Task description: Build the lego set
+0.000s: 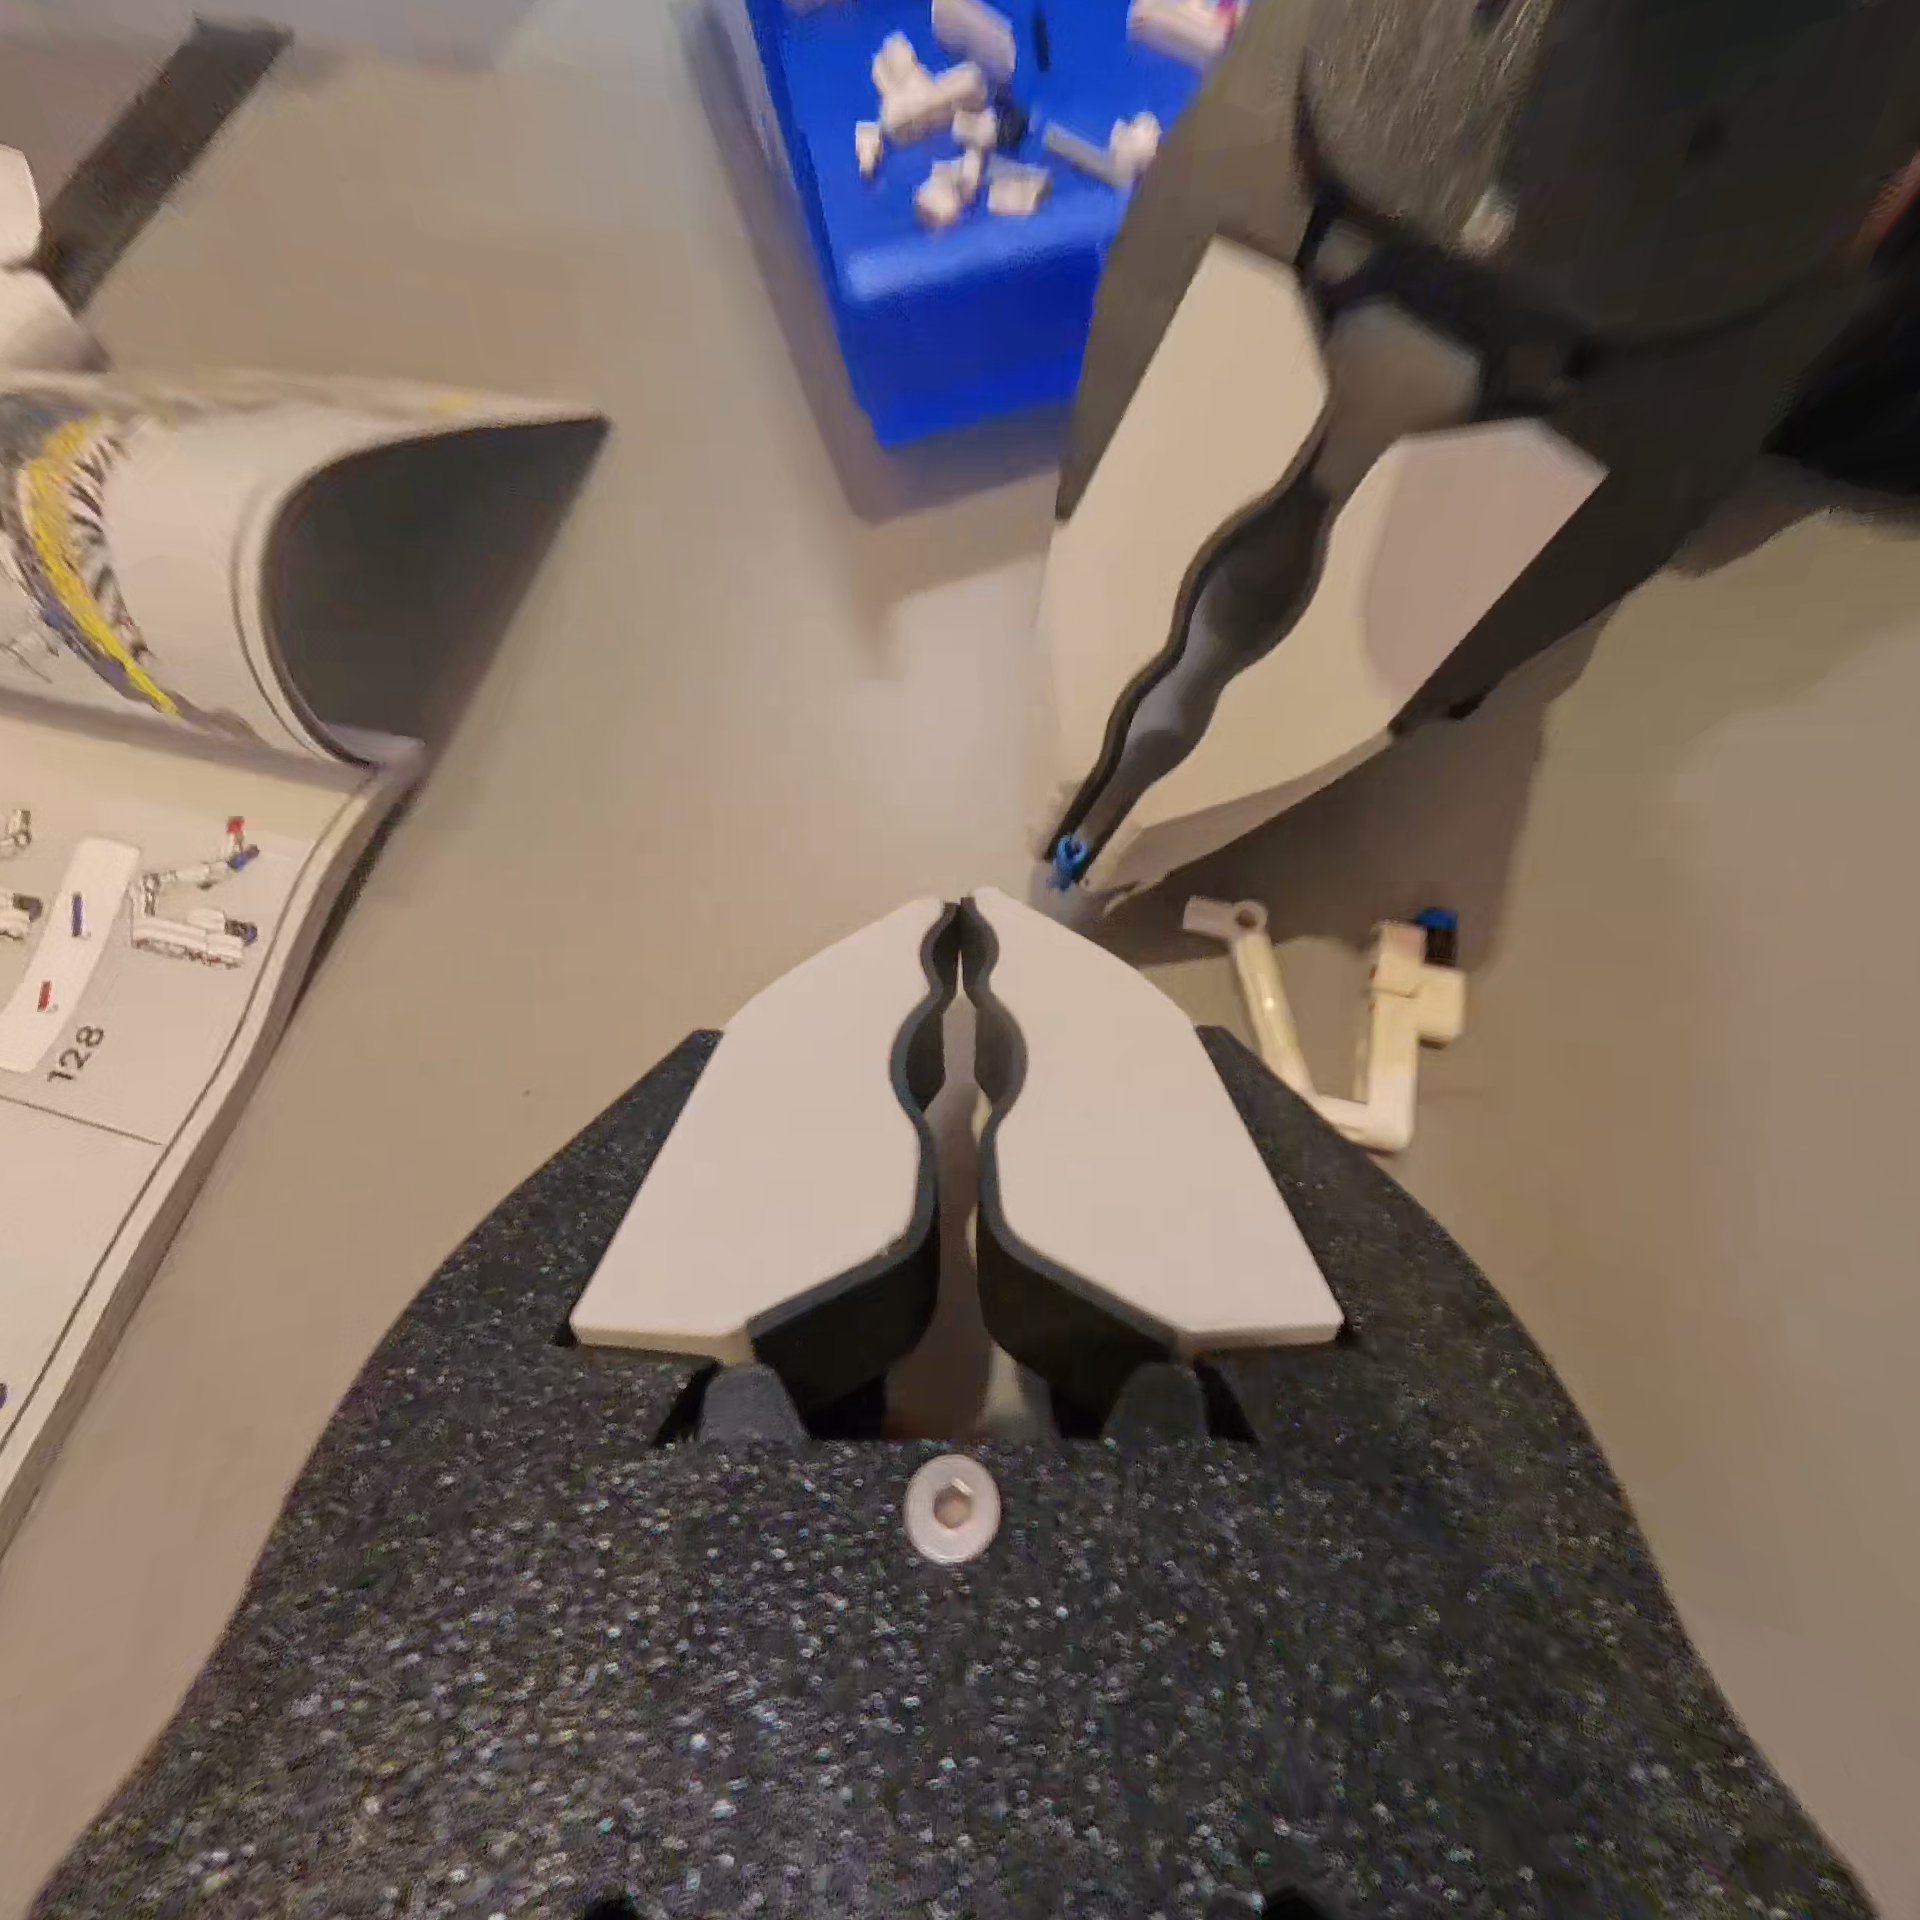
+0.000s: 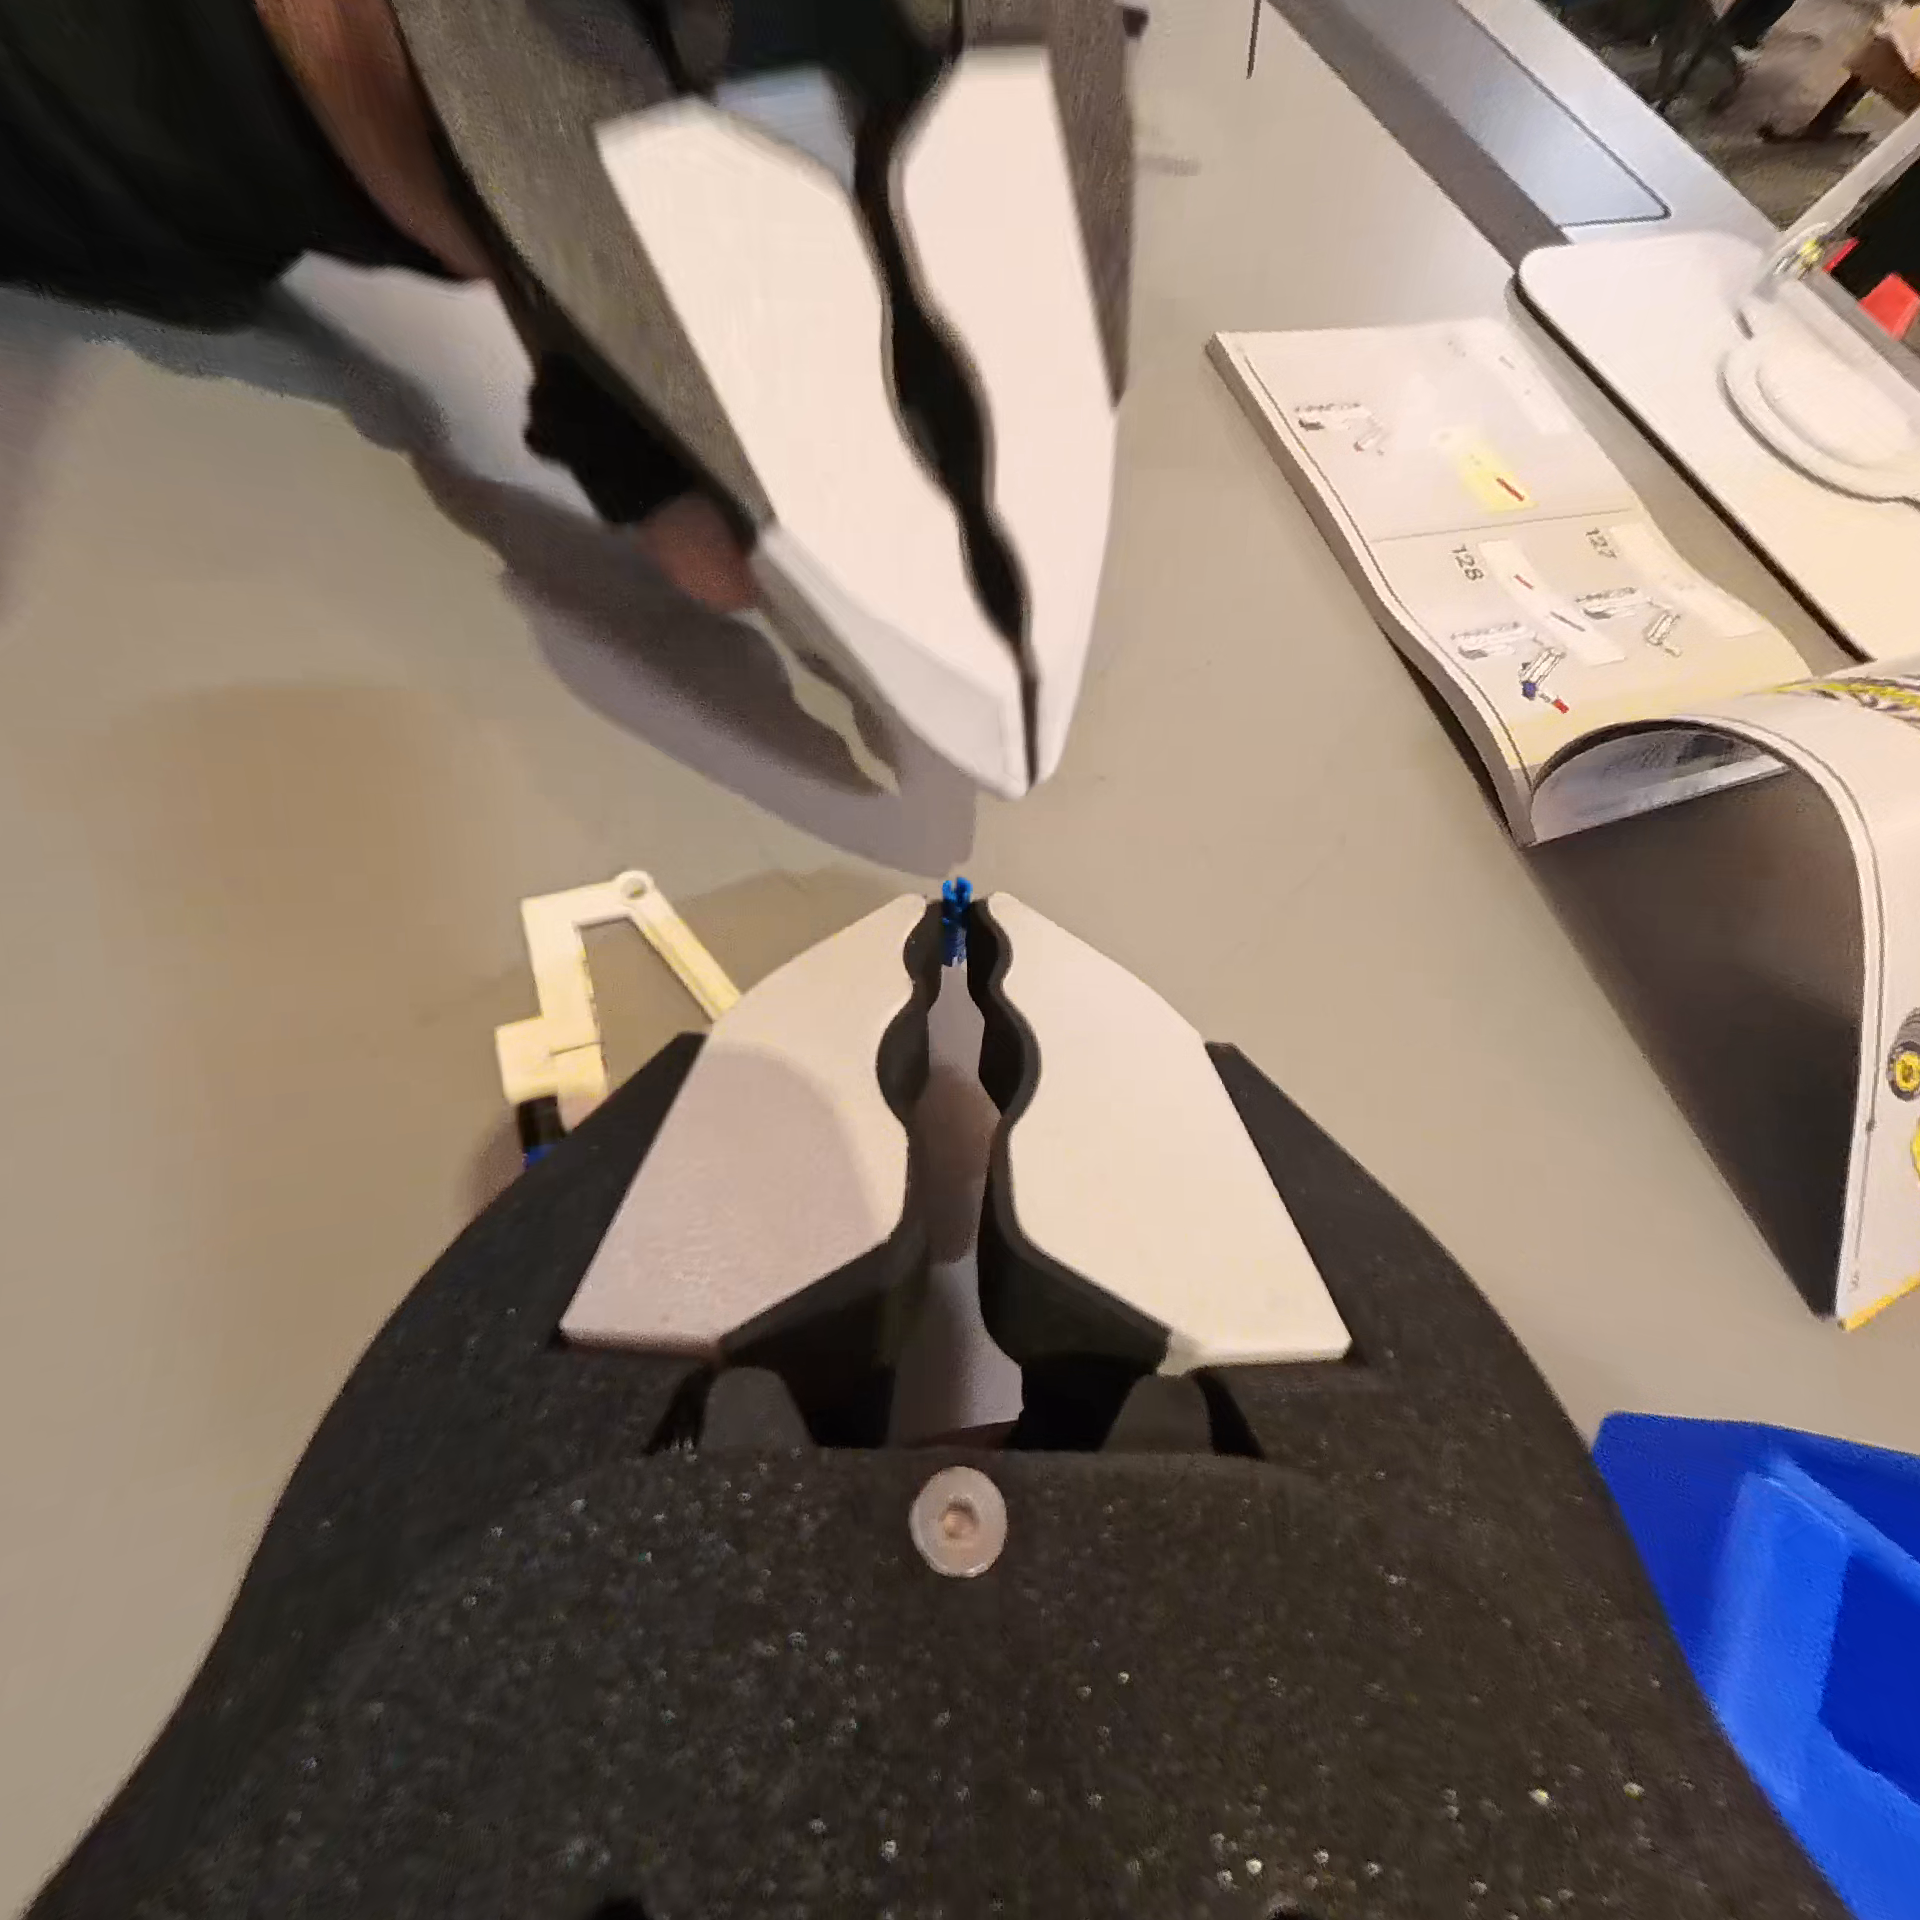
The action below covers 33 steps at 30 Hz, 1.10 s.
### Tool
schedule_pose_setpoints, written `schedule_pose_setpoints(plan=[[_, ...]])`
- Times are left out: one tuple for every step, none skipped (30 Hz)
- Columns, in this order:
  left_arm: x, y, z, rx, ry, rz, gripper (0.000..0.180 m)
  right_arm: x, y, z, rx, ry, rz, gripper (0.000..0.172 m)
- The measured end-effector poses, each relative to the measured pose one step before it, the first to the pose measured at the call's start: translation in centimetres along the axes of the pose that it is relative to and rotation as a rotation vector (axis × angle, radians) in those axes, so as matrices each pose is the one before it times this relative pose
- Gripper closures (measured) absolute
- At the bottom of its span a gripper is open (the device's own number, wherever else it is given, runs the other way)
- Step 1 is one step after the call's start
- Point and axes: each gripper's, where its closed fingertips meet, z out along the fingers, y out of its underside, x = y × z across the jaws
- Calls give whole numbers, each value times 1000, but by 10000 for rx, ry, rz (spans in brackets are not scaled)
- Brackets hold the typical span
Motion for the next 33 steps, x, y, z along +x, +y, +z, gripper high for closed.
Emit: schedule_pose_setpoints(plan=[[13, 525, 460, -232, -262, 292, 180, 49, 121, 53, -107, 113, -25, 167], [253, 104, 319, -105, -13, 87, 180, 44, 67, 60, -73, 69, 0, 167], [139, -84, 227, -9, 24, -52, 180, 26, -63, 12, 34, 8, 36, 167], [-62, -66, 148, 28, -30, -73, 180, 6, -44, -5, 52, -83, 103, 167], [-58, 68, 107, -9, 75, -190, 180, 29, -59, -44, 73, -130, 180, 167], [-64, 197, 60, -46, 124, -260, 180, 79, -108, -85, 131, -137, 229, 167], [-108, 177, 3, -7, 101, -219, 179, 61, -139, -140, 151, -162, 229, 167], [-108, 139, -73, 7, 82, -156, 178, 32, -141, -155, 153, -168, 206, 167], [37, 1, -143, 51, 142, -72, 178, 73, -174, -180, 175, -122, 200, 167], [-9, -108, -159, 108, 83, -71, 178, 90, -155, -164, 151, -97, 196, 167], [-5, -88, -120, 82, 90, -107, 176, 87, -111, -116, 107, -79, 176, 167], [162, -16, -33, 39, 203, -106, 175, 70, -98, -90, 91, -41, 114, 167], [266, -40, 16, 58, 237, -40, 172, -30, -74, -54, 63, -61, 50, 167], [279, -69, 5, 68, 179, 115, 172, -103, -77, -29, 63, -85, 29, 167], [246, -138, 0, 93, 111, 184, 171, -148, -155, -46, 107, -110, 65, 167], [421, -407, -9, 270, 193, 205, 169, -208, -260, -77, 194, -155, 138, 167], [389, -485, -12, 311, 158, 181, 169, -238, -375, -112, 273, -188, 195, 167], [306, -403, 9, 259, 109, 152, 169, -223, -414, -119, 313, -185, 202, 167], [270, -291, 19, 175, 86, 169, 168, -148, -398, -121, 299, -132, 155, 167], [142, -254, -1, 166, -4, 191, 168, -25, -315, -129, 224, -50, 117, 167], [79, -252, -32, 173, -42, 192, 168, 31, -208, -96, 163, -18, 111, 167], [101, -233, -54, 171, 3, 120, 168, 64, -170, -71, 143, 1, 118, 167], [98, -149, -16, 107, 41, 1, 167, 73, -120, -46, 124, 8, 120, 167], [-13, -18, 27, 6, 0, -86, 167, -2, -109, -17, 100, -18, 104, 167], [-114, -8, 53, -8, -64, -90, 167, -45, -87, 2, 71, -33, 75, 167], [-94, -138, 26, 85, -63, -82, 168, -71, -97, 29, 75, -45, 62, 167], [-22, -278, -5, 186, -18, -95, 168, -112, -44, 49, 36, -60, 55, 167], [149, -173, -9, 124, 100, -57, 171, -34, -61, 37, 39, -3, 18, 167], [100, -86, -8, 59, 41, 3, 175, 46, -94, -17, 71, 35, -1, 167], [-71, -42, -17, 29, -90, 27, 175, 4, -35, -52, 32, -37, 24, 167], [14, -12, -34, 18, -9, 19, 175, -76, -8, -37, 13, -91, 33, 167], [67, 25, -18, -16, 47, 29, 176, -90, 16, -29, -20, -73, 13, 167], [68, 143, -3, -99, 51, 48, 176, -76, 113, -19, -82, -35, -1, 167]])
